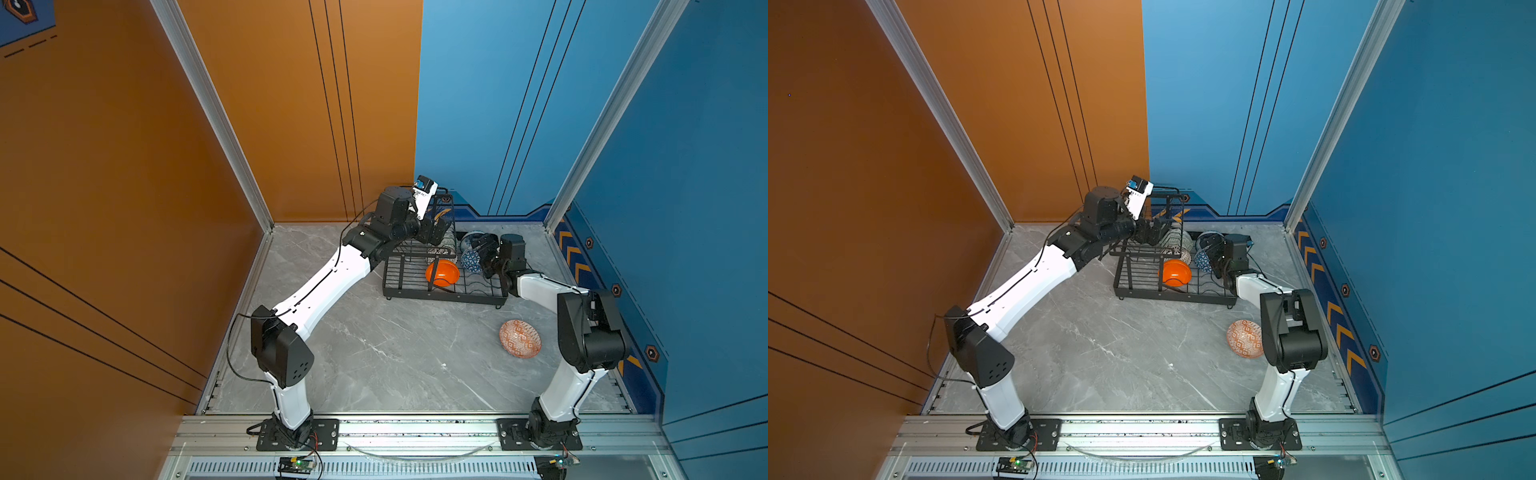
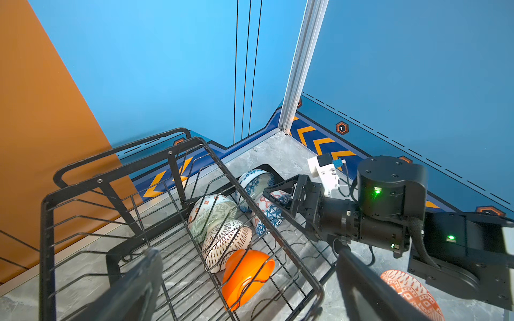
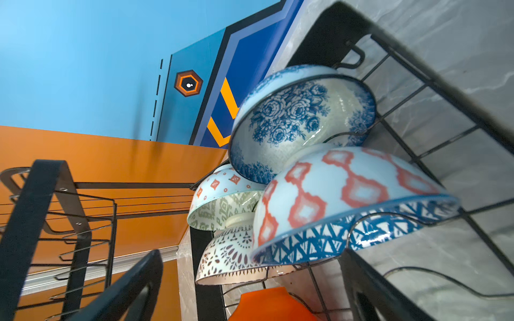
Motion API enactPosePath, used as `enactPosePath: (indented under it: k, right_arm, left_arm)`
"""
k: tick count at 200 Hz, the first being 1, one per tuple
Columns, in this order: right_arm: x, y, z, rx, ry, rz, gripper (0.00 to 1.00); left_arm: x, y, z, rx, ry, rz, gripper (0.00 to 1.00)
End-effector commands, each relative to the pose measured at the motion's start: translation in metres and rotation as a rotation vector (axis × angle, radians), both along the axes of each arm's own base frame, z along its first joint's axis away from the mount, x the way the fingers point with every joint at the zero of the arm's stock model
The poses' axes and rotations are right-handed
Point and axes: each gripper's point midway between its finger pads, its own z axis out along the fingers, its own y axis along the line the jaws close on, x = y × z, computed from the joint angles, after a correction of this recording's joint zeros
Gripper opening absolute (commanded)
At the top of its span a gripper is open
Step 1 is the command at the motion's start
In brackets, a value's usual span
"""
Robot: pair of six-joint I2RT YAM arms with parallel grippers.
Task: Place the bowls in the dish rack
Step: 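Open the right gripper and withdraw it from the rack, then move the right gripper down to the red-patterned bowl on the table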
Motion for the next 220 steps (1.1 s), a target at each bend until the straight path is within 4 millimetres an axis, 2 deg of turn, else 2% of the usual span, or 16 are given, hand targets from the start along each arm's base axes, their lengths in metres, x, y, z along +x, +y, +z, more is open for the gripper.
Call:
enactPosePath:
  k: [1, 51, 98, 132, 155, 187, 220]
  right_arm:
    - [-0.003, -0.004, 0.022, -0.017, -0.021, 0.024, 1.0]
    - [-0.02, -0.014, 0.038, -0.061, 0.005, 0.045, 1.0]
    - [-0.06, -0.047, 0.052, -0.138, 0.085, -0.008, 1.0]
    - [-0.101, -0.069, 0.042, -0.182, 0.231, -0.028, 1.0]
    - [-0.134, -0.075, 0.035, -0.224, 0.346, 0.003, 1.0]
    - [-0.179, -0.07, 0.015, -0.238, 0.506, 0.089, 1.0]
    - [-0.211, -0.062, -0.001, -0.228, 0.586, 0.169, 1.0]
  left_arm:
    - [0.003, -0.006, 0.006, -0.002, -0.037, 0.003, 0.98]
    - [0.005, -0.008, 0.006, -0.004, -0.046, 0.003, 0.98]
    - [-0.002, -0.016, 0.004, 0.021, -0.065, -0.035, 0.98]
    - [-0.008, -0.023, -0.001, 0.026, -0.058, -0.05, 0.98]
    - [-0.012, -0.03, -0.004, 0.031, -0.058, -0.065, 0.98]
    - [-0.012, -0.043, -0.011, 0.025, -0.046, -0.076, 0.98]
    - [-0.017, -0.06, -0.009, 0.014, -0.044, -0.097, 0.98]
